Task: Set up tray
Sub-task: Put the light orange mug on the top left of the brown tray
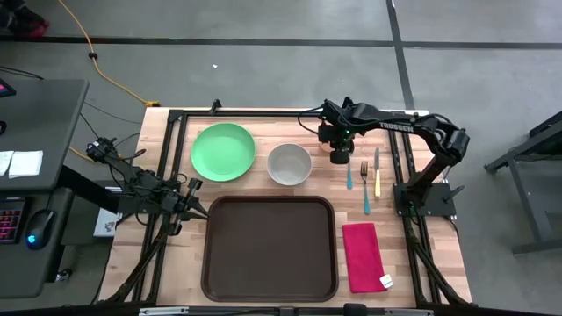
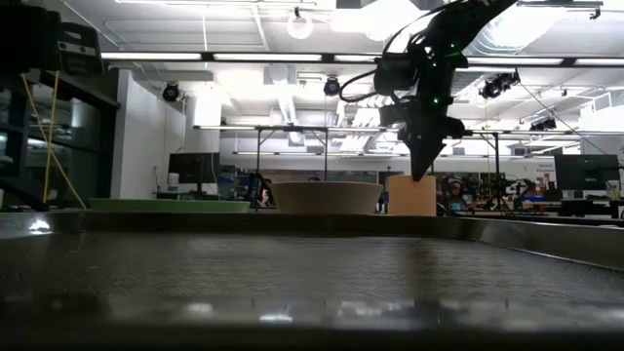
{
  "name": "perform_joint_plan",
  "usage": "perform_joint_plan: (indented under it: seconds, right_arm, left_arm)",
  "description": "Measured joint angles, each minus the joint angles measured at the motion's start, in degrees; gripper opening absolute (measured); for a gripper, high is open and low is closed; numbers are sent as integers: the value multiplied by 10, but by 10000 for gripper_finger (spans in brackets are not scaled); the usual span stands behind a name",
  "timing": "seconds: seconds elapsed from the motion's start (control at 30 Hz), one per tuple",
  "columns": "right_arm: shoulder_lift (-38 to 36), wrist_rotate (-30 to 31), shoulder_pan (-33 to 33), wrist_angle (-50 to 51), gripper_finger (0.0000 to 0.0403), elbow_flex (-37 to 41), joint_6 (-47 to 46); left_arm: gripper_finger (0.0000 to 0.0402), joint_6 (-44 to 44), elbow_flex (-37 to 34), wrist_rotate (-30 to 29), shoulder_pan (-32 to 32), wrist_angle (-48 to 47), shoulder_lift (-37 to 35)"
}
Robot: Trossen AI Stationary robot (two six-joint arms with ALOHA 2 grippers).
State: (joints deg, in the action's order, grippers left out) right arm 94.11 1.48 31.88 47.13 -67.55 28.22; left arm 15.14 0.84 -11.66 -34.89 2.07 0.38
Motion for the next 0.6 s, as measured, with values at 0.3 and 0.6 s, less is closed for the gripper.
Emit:
perform_joint_plan:
  seconds: [0.3, 0.6]
  right_arm:
    - [0, -2, 0, 0, 1, 0, -12]
    - [0, 0, -1, 7, 0, 0, -27]
  left_arm:
    - [72, 0, 0, 0, 0, 0, 0]
    - [72, 0, 0, 0, 0, 0, 0]
